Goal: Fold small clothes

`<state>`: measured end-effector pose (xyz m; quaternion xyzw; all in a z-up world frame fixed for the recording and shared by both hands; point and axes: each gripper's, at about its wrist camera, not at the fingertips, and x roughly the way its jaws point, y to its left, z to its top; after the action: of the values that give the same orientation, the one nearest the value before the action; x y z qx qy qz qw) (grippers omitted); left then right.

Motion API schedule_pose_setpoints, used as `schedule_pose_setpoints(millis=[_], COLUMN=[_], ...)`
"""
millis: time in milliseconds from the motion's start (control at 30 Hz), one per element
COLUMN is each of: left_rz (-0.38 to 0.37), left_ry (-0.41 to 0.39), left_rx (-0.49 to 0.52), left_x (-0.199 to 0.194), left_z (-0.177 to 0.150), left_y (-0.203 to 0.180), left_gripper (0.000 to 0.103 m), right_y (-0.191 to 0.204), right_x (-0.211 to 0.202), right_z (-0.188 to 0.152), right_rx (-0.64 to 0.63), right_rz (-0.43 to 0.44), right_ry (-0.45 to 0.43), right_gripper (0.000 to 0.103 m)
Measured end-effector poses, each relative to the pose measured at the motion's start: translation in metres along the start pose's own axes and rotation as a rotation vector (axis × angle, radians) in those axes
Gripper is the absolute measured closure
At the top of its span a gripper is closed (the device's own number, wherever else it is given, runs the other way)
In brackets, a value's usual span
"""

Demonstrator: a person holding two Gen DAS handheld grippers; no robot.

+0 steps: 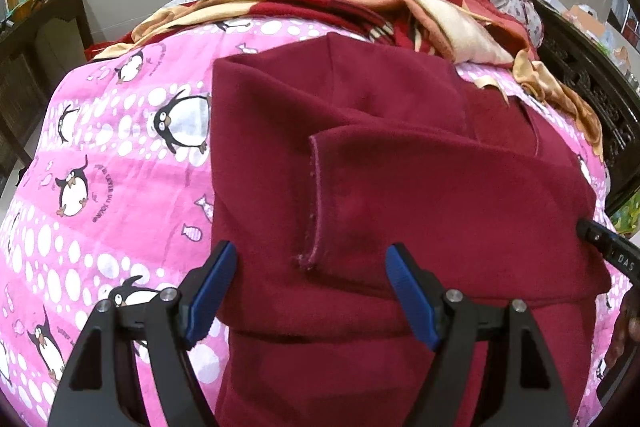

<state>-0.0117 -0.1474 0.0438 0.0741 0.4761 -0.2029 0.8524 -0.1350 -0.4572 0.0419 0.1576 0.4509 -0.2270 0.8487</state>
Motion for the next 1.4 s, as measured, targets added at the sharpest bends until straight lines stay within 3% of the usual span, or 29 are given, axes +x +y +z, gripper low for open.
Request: schedule_pose_setpoints(millis=[133,300,467,600,867,1400], left_rz=[0.005,-0.008,-0.002,-0.004,-0.006,-0.012], left_ry=[0.003,0.002,0.003,-0.01,-0.032,-0.053], left_rx=[0.01,0.006,0.003,-0.004,-0.009,0.006], left_x=[0.002,0.001,-0.013,-0.036,-0.069,-0.105], left_z=[-0.001,-0.002,-0.006,-0.017,-0.038,-0.072], left_y=[-0.001,0.002,0.001,0.004,0.009,0.014], left_gripper=[0.022,0.022,0.022,0.022,0.022,0.022], right_y=[-0.013,-0.01,-0.01,-0.02,-0.023,-0.028], right_x=[-0.012,-0.058,-0.024,-0.038,-0.101,-0.143], right_z=[-0.001,-0.027,-0.056,-0.053,-0.07,-0.107], right_rx=[0.038,0.036,0.011,0.066,0.099,0.065], right_rz=[0.048,0.049,-0.002,0.037,0.072,0.076], right_ry=[0.003,-0.079,0.033,0.025,-0.08,-0.061], right_gripper=[0.047,0.047,0.049,0.049,0.049,0.049])
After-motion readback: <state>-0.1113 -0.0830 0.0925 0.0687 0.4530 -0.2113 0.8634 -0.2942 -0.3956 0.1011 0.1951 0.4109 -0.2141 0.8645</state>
